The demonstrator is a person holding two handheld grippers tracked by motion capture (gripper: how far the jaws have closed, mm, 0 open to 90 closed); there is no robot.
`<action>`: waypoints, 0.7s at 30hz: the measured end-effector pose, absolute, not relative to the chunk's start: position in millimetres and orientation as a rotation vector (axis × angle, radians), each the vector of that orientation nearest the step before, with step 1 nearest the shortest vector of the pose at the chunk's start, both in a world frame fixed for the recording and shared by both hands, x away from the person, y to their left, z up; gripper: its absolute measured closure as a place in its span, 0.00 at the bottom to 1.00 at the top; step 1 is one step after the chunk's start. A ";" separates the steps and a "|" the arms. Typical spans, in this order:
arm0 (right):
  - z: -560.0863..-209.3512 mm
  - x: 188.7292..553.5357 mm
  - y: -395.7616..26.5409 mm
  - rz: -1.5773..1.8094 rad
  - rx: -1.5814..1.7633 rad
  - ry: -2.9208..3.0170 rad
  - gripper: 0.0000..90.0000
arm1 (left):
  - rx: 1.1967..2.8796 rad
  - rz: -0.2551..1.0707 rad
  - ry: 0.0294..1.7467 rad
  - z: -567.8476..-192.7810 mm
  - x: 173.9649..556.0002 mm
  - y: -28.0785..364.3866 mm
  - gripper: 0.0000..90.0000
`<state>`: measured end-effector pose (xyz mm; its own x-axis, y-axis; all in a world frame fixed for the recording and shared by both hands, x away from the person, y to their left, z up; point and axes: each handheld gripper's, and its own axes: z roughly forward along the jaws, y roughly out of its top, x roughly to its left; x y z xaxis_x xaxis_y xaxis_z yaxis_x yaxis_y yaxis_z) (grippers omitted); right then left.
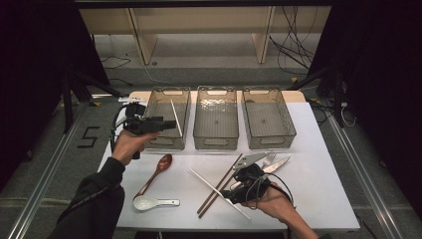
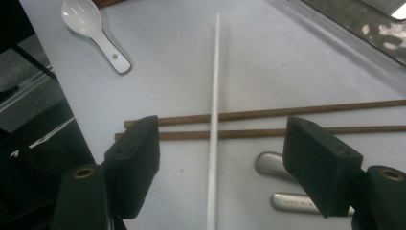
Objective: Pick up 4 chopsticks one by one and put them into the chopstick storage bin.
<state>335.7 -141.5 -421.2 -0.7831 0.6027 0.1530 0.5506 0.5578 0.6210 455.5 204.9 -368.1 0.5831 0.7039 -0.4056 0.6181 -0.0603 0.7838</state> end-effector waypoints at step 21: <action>-440.2 339.0 -136.0 0.880 1.036 2.761 0.47 | 1.735 0.142 0.991 -394.2 394.0 197.2 0.18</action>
